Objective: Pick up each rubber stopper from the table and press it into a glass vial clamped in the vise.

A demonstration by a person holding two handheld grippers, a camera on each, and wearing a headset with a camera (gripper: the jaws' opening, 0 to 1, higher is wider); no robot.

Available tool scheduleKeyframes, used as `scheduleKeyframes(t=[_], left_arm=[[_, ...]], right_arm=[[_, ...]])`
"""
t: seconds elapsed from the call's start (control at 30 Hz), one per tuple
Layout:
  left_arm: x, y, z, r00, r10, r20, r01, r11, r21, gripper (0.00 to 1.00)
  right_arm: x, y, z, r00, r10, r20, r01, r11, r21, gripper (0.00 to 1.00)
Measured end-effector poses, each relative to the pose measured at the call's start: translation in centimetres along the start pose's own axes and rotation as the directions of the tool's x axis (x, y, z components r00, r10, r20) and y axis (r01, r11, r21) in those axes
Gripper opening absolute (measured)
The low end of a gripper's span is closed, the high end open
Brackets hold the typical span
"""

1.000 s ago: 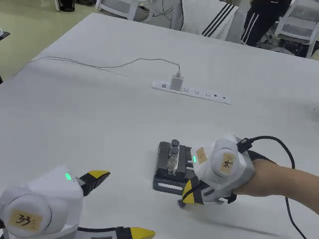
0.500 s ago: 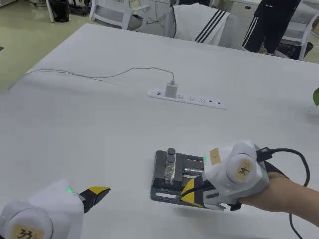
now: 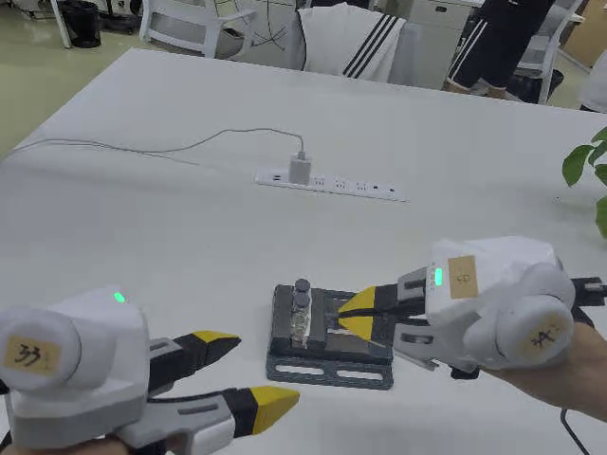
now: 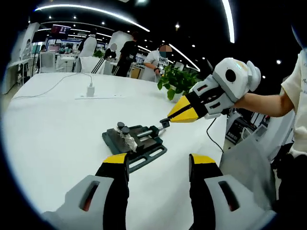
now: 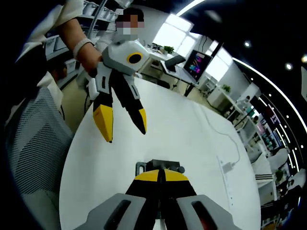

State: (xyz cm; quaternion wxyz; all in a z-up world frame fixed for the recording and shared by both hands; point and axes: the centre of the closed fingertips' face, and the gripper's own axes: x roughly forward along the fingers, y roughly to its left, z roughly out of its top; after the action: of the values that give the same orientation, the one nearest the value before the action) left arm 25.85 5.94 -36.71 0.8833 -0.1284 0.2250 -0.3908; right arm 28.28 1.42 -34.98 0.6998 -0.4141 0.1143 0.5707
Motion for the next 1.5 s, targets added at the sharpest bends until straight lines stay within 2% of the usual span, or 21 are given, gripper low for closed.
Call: scheduleKeyframes(t=[0.23, 0.57, 0.9, 1.13, 1.23, 1.5], left_arm=[[0.8, -1.0, 1.3, 0.9972, -0.055, 0.051, 0.059, 0.994, -0.087, 0.30], [1.2, -2.3, 1.9, 0.9898, -0.116, 0.083, 0.128, 0.979, -0.159, 0.24], [1.3, -3.1, 1.9, 0.9819, -0.157, 0.106, 0.176, 0.962, -0.209, 0.09], [1.2, -3.3, 1.8, 0.9797, -0.167, 0.111, 0.189, 0.955, -0.227, 0.06], [1.2, -3.6, 1.8, 0.9765, -0.179, 0.120, 0.204, 0.949, -0.242, 0.05], [1.3, -3.9, 1.4, 0.9737, -0.199, 0.110, 0.222, 0.937, -0.269, 0.04]], right_arm=[[-1.1, 0.3, 1.9, 0.9988, -0.024, 0.043, 0.027, 0.997, -0.071, 0.00], [-1.0, 1.6, 2.9, 0.9977, -0.009, 0.068, 0.019, 0.990, -0.140, 0.00], [-0.9, 2.3, 3.6, 0.9951, 0.014, 0.098, 0.000, 0.990, -0.142, 0.00], [-0.9, 2.6, 3.6, 0.9944, 0.022, 0.104, -0.007, 0.990, -0.140, 0.00], [-0.9, 2.8, 3.6, 0.9937, 0.034, 0.107, -0.019, 0.990, -0.138, 0.00], [-1.1, 3.2, 3.6, 0.9923, 0.048, 0.114, -0.033, 0.990, -0.137, 0.00]])
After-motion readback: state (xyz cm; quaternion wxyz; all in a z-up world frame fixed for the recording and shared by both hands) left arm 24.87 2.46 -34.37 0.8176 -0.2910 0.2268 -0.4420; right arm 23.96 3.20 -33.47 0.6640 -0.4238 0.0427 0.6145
